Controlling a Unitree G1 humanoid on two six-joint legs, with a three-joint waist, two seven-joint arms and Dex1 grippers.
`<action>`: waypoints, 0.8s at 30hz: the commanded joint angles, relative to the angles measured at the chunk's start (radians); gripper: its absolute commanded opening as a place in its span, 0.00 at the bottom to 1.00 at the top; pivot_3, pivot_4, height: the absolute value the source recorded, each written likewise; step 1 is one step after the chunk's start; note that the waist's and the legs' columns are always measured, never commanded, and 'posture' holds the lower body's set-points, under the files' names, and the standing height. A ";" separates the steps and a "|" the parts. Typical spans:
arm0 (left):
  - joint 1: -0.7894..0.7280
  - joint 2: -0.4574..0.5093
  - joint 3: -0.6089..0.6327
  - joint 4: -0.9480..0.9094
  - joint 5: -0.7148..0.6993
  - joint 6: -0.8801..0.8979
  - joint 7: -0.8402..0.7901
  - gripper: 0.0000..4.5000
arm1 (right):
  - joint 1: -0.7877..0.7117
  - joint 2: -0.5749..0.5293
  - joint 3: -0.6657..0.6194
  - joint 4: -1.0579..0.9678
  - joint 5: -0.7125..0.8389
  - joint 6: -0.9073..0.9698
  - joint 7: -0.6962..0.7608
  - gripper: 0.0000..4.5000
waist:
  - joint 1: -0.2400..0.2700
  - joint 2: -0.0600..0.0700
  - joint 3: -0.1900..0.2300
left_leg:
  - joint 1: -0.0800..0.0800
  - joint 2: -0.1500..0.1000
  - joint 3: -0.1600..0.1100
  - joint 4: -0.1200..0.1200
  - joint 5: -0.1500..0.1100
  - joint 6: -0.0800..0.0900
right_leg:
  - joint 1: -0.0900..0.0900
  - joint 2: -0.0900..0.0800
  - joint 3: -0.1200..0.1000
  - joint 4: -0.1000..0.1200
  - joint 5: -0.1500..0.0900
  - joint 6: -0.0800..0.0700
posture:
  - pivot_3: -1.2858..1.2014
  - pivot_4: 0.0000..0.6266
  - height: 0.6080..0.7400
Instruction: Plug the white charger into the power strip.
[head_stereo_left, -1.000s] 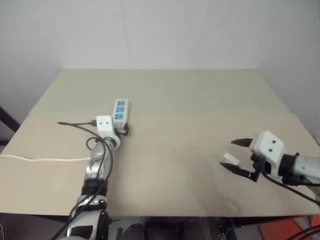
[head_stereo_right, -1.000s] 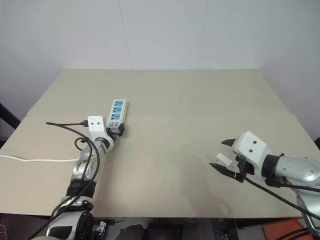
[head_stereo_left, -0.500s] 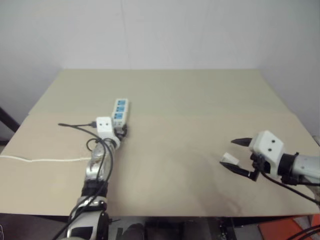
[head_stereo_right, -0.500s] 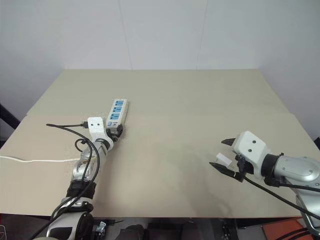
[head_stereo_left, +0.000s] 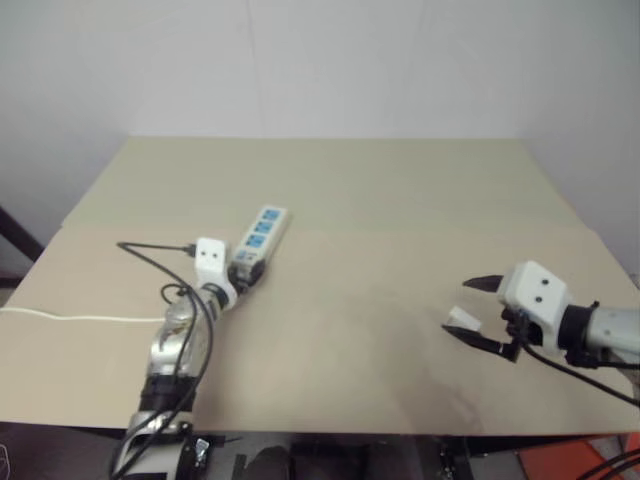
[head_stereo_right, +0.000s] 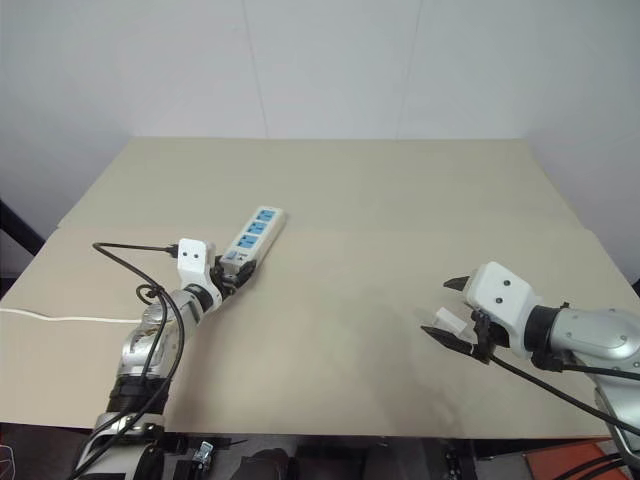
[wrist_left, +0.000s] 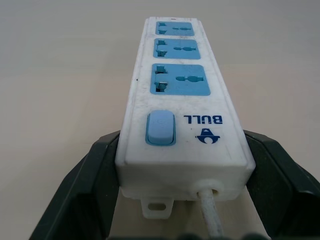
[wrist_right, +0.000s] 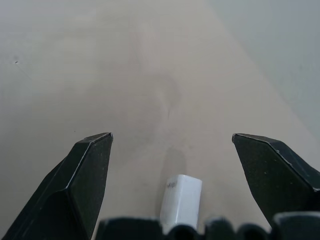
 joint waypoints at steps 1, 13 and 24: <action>0.021 0.089 -0.088 -0.126 -0.002 -0.015 -0.184 0.73 | -0.067 -0.072 0.027 0.007 -0.011 0.035 0.034 1.00 | -0.002 0.000 0.000 | 0.000 0.000 0.000 0.000 0.000 0.000 | 0.000 0.000 0.000 0.000 0.000 0.000 | 0.52 0.24 1.00; 0.062 0.225 -0.199 -0.107 -0.098 -0.230 -0.701 0.73 | -0.735 -0.143 0.587 0.174 -0.012 0.677 0.107 1.00 | -0.006 0.002 -0.001 | -0.009 0.002 0.001 0.000 0.000 0.000 | -0.012 0.000 0.000 -0.001 0.001 -0.003 | 0.52 0.24 1.00; 0.004 0.241 -0.261 -0.007 -0.069 -0.309 -0.910 0.73 | -0.936 -0.050 0.891 0.353 -0.156 0.784 0.108 1.00 | -0.002 0.003 -0.001 | -0.017 0.000 0.001 0.000 0.000 0.001 | -0.020 0.000 0.000 0.001 0.002 -0.003 | 0.52 0.24 1.00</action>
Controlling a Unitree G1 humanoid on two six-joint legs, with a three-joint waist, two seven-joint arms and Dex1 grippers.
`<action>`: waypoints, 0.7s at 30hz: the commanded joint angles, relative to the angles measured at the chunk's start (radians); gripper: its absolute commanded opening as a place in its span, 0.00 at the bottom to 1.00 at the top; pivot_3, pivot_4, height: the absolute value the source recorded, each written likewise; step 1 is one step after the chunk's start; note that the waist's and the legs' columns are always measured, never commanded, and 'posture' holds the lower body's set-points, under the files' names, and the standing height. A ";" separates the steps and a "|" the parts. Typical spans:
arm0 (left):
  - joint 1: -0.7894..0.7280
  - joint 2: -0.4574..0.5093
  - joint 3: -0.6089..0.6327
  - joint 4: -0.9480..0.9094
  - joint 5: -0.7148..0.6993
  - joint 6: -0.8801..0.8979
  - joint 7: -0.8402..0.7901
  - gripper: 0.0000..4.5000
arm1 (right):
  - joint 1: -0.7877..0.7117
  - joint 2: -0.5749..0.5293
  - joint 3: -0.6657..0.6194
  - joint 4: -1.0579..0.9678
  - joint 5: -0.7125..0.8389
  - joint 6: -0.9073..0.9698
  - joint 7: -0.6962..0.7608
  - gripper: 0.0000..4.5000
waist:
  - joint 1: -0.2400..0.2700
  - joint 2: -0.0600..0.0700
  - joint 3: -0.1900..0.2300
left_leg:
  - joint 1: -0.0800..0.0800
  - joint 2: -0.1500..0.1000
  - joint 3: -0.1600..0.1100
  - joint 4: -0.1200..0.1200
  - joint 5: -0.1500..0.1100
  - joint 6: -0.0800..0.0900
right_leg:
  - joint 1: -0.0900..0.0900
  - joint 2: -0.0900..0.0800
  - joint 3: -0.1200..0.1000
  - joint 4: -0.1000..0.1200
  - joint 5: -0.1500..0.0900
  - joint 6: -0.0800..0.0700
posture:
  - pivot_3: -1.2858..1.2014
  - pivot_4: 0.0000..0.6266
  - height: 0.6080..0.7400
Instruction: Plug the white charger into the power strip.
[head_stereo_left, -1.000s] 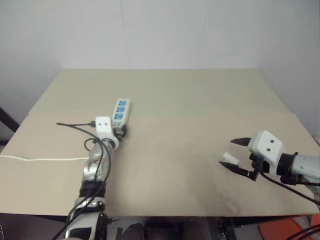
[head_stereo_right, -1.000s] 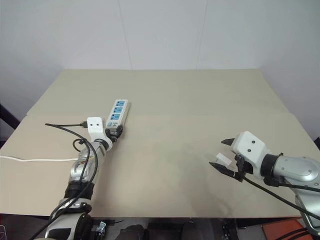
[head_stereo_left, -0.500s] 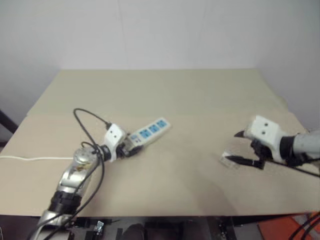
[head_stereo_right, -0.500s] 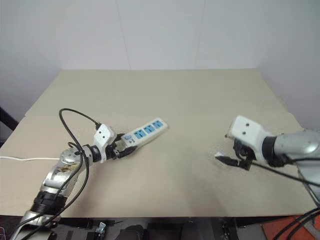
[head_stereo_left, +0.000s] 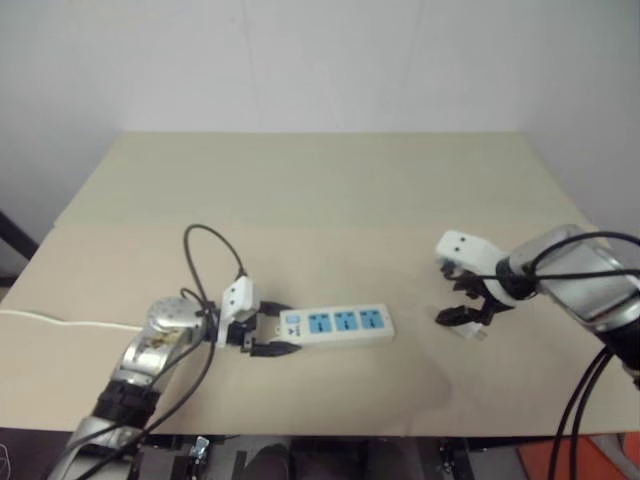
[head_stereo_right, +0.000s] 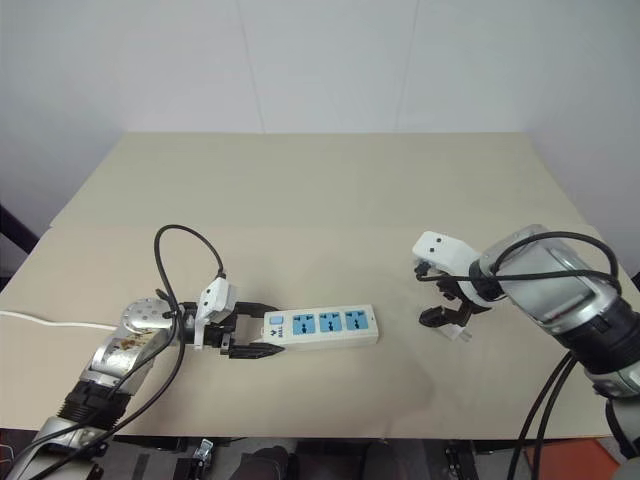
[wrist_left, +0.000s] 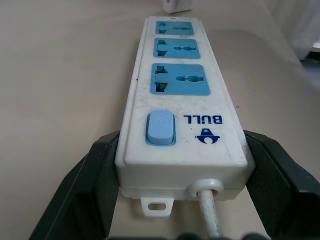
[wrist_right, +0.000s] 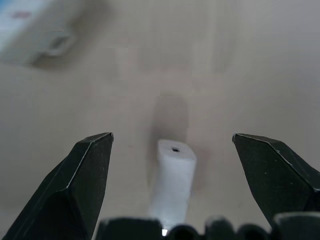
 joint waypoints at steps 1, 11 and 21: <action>-0.020 -0.002 -0.017 -0.002 0.011 -0.038 -0.030 0.73 | -0.045 0.002 0.019 0.011 -0.030 0.039 0.000 1.00 | -0.001 0.000 0.000 | 0.000 0.000 0.000 0.000 0.000 0.000 | 0.000 0.000 0.000 0.000 0.000 0.000 | 0.52 0.24 1.00; -0.018 -0.022 -0.015 -0.005 0.015 -0.048 -0.022 0.73 | -0.068 0.040 0.073 0.015 -0.027 0.130 -0.020 1.00 | -0.003 0.001 0.000 | 0.000 0.000 0.000 0.000 0.000 0.000 | 0.000 0.000 0.000 0.001 0.000 0.000 | 0.52 0.24 1.00; -0.012 -0.031 -0.013 0.002 0.028 -0.058 -0.011 0.73 | -0.074 0.062 0.057 0.054 0.000 0.164 -0.039 1.00 | -0.003 0.001 -0.001 | 0.001 0.000 0.000 0.001 0.000 0.000 | 0.000 0.000 0.000 0.002 0.000 0.000 | 0.52 0.24 1.00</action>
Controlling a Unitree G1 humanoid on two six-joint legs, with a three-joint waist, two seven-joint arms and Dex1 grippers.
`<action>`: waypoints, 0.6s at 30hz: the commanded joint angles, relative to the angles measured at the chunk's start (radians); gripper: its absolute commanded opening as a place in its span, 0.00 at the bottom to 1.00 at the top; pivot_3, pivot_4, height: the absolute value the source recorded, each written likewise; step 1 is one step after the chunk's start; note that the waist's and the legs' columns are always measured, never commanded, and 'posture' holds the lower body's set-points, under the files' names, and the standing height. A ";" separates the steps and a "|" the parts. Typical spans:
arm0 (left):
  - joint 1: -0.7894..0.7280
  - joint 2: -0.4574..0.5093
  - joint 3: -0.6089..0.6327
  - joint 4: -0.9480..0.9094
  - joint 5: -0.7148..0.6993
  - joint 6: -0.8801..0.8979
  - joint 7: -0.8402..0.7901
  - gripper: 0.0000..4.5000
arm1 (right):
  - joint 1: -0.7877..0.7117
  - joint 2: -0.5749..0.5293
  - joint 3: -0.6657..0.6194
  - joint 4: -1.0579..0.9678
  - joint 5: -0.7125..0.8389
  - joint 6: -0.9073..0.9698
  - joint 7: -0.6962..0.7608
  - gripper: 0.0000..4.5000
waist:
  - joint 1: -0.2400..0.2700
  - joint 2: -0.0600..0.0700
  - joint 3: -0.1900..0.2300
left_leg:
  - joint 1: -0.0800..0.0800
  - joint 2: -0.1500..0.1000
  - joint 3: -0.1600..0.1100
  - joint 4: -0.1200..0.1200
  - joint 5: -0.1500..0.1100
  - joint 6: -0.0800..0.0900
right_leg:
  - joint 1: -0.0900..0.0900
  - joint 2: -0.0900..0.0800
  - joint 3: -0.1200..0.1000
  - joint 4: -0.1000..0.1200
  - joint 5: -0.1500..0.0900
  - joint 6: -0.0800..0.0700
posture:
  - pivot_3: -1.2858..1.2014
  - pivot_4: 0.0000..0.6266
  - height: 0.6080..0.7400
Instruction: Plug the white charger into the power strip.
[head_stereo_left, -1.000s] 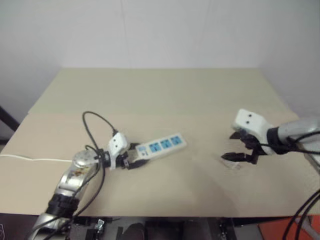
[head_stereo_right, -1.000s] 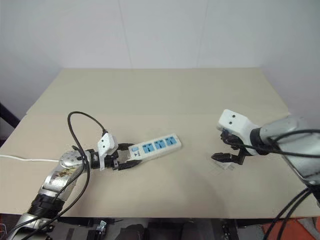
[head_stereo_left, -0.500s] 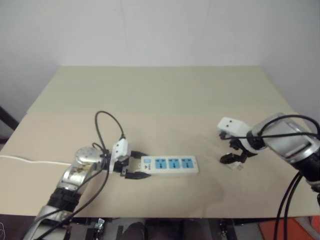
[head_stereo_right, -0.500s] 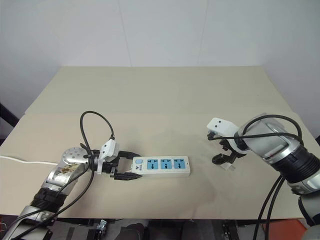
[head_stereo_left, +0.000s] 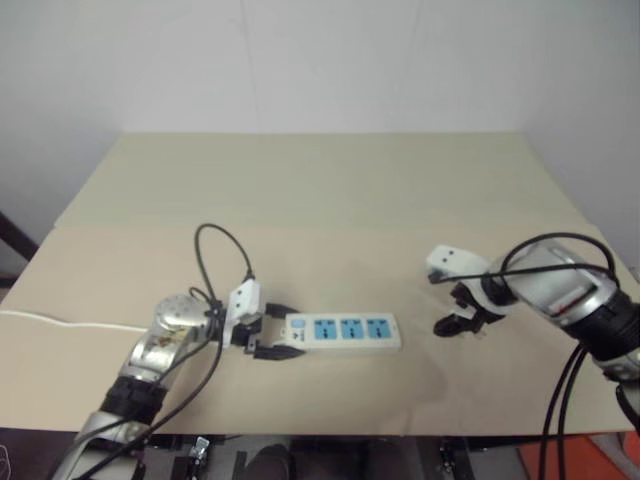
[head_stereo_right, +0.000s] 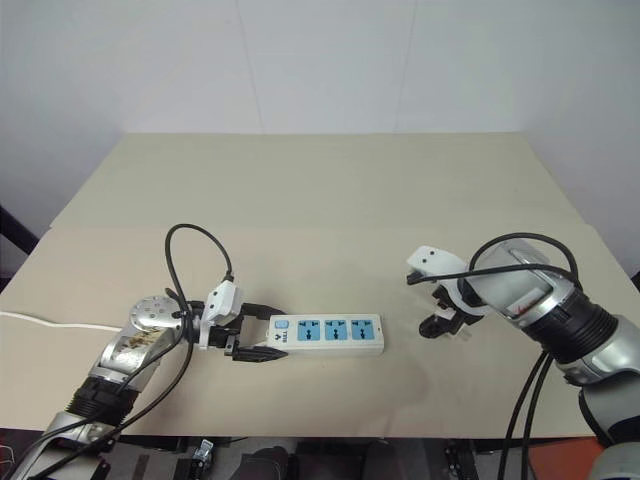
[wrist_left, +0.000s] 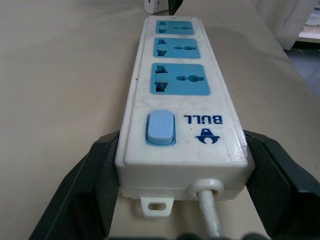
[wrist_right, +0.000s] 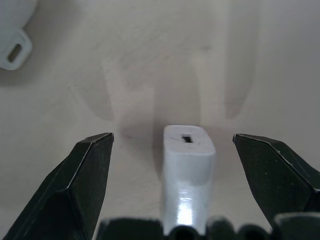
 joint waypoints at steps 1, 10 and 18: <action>-0.003 -0.007 -0.005 -0.013 0.004 -0.025 0.002 0.73 | -0.029 -0.009 -0.018 0.002 -0.003 0.011 -0.009 1.00 | 0.000 0.000 0.000 | 0.000 0.000 0.000 0.000 0.000 0.000 | 0.000 0.000 0.000 0.000 0.000 0.000 | 0.52 0.24 1.00; 0.003 -0.005 -0.007 -0.010 0.010 -0.027 0.008 0.73 | -0.033 0.004 0.002 0.034 -0.015 0.006 -0.028 0.42 | -0.001 0.001 0.000 | 0.000 0.000 0.000 0.000 0.000 0.000 | 0.000 0.000 0.000 0.000 0.000 0.000 | 0.52 0.24 1.00; 0.001 0.006 -0.013 -0.010 0.007 -0.024 -0.015 0.73 | -0.038 -0.018 0.018 -0.016 -0.016 -0.004 -0.025 0.24 | -0.001 0.001 -0.001 | 0.000 0.000 0.000 0.000 0.000 0.000 | 0.000 0.000 0.000 0.000 0.000 0.000 | 0.52 0.24 1.00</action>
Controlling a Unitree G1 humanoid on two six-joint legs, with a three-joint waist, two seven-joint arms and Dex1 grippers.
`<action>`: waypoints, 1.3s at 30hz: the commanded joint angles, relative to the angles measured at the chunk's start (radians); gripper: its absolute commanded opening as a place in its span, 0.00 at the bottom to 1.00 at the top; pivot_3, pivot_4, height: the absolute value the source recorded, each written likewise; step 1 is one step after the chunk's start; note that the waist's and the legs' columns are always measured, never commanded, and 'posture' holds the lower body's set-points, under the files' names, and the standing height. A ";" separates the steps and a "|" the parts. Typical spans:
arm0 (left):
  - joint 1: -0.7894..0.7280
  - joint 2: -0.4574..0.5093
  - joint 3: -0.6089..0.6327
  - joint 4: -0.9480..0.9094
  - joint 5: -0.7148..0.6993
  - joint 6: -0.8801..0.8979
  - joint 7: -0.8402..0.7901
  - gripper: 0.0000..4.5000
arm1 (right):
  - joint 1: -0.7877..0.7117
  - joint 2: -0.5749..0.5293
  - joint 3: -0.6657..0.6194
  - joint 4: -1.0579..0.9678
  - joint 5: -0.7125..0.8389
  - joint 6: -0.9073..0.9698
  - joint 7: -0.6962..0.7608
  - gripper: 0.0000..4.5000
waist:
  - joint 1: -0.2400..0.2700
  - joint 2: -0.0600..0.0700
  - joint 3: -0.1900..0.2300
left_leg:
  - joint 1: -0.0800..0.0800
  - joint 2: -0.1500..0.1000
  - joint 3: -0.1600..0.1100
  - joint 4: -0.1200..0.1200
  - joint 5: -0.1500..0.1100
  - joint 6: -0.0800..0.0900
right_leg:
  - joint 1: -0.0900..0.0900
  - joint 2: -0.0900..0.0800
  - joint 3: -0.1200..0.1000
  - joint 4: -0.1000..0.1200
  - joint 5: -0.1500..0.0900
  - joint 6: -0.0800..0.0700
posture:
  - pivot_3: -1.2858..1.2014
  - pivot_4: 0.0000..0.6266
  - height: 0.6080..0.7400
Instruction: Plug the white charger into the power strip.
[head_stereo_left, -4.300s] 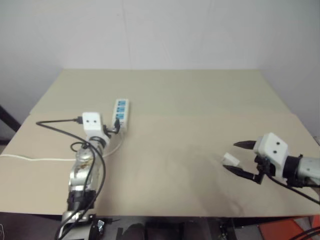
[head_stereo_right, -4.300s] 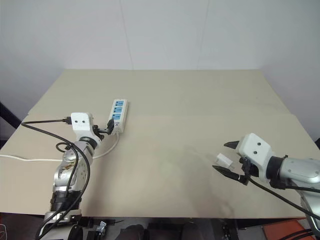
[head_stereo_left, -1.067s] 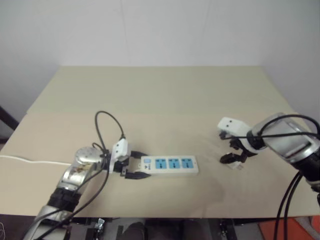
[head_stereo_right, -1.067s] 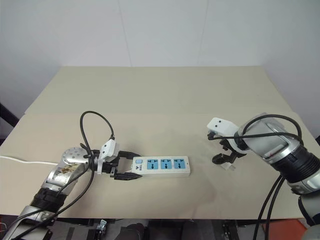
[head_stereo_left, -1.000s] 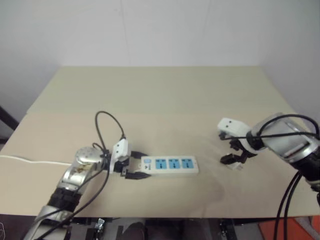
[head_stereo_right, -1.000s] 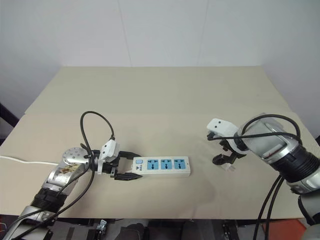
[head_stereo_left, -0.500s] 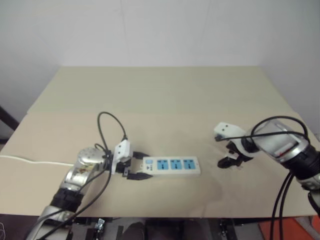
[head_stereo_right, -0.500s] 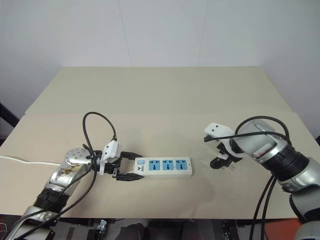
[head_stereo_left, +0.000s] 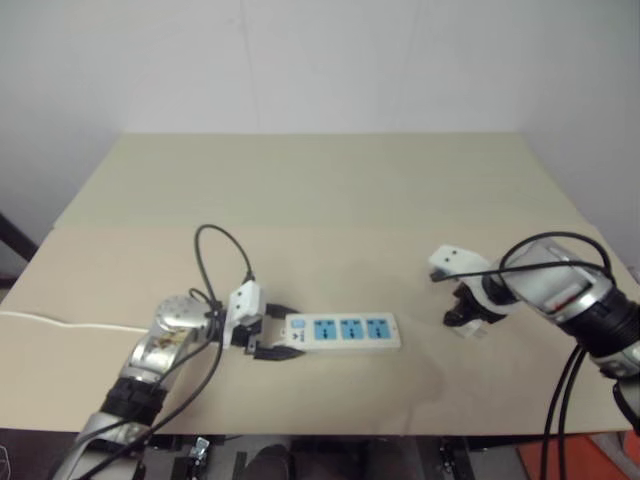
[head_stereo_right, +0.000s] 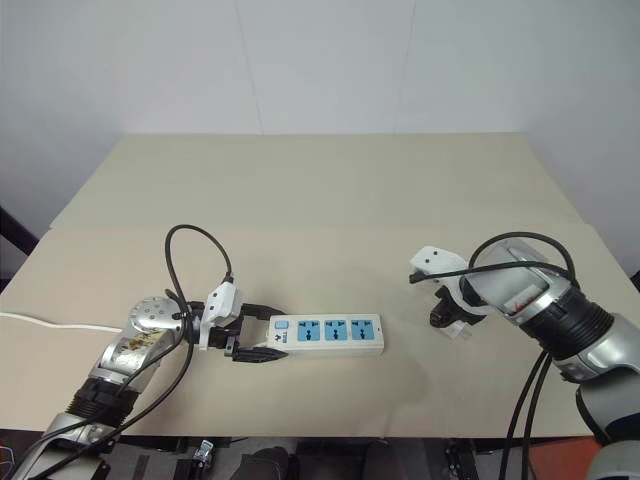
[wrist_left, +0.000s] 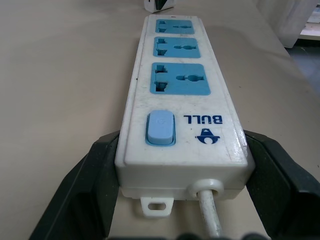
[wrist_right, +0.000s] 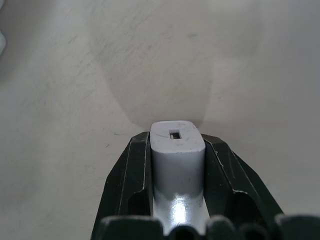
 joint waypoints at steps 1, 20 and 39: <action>-0.007 0.006 -0.014 -0.011 0.004 -0.008 -0.019 0.73 | -0.028 -0.035 -0.013 -0.064 -0.012 -0.010 0.000 0.24 | 0.000 0.000 0.000 | 0.000 0.000 0.000 0.000 0.000 0.000 | 0.000 0.000 0.000 0.000 0.000 0.000 | 0.52 0.24 1.00; -0.085 -0.012 -0.031 0.197 0.069 -0.173 -0.047 0.73 | 0.413 0.505 -0.759 -0.117 0.351 -0.860 0.095 0.24 | -0.017 0.000 -0.004 | 0.004 0.001 -0.001 0.001 0.000 0.000 | 0.006 0.002 -0.001 0.002 0.002 0.000 | 0.52 0.24 1.00; -0.107 -0.018 -0.028 0.289 0.065 -0.206 -0.110 0.73 | 0.350 0.769 -0.611 0.384 0.219 -1.322 0.260 0.24 | -0.024 0.001 -0.004 | 0.015 0.003 0.001 0.001 0.000 0.000 | 0.008 0.007 0.009 0.004 0.003 -0.001 | 0.52 0.24 1.00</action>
